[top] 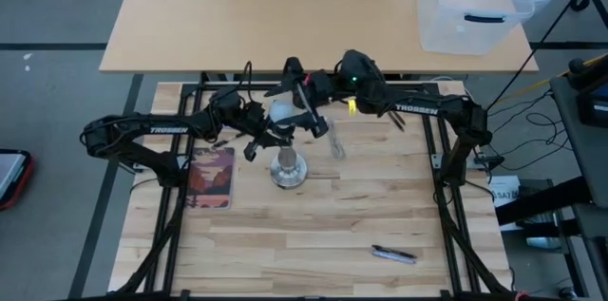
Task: Screw lightbulb
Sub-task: Remove the lightbulb from the desk lamp
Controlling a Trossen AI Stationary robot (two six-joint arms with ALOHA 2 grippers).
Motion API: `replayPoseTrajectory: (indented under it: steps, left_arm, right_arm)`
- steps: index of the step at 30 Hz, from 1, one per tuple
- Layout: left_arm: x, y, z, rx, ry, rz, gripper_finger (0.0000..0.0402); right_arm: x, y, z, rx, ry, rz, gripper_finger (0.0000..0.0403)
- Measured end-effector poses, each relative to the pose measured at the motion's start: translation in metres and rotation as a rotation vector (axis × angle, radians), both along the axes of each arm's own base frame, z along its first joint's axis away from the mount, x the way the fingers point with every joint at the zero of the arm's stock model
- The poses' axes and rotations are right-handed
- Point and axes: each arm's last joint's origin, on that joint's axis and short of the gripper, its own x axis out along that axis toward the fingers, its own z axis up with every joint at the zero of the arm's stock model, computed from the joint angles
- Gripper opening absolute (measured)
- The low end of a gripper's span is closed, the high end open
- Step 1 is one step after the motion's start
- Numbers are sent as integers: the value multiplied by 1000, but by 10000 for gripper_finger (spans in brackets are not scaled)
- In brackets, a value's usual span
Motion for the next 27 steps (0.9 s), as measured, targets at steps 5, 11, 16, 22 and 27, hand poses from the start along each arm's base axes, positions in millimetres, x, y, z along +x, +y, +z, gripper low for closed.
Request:
replayPoseTrajectory:
  steps: [5,11,16,22,27]
  left_arm:
    - [0,0,0,5,0,15,74]
    - [1,2,0,7,1,63,74]
    - [1,3,0,7,2,105,74]
    - [2,4,1,8,0,158,74]
    - [4,1,1,8,2,219,74]
  right_arm:
    - [2,2,0,31,-11,-27,329]
    - [-8,14,22,-37,-68,-36,335]
    - [-24,31,38,-118,-58,-238,335]
    - [-27,47,42,-63,-15,-453,335]
    - [-23,62,39,-29,3,-672,335]
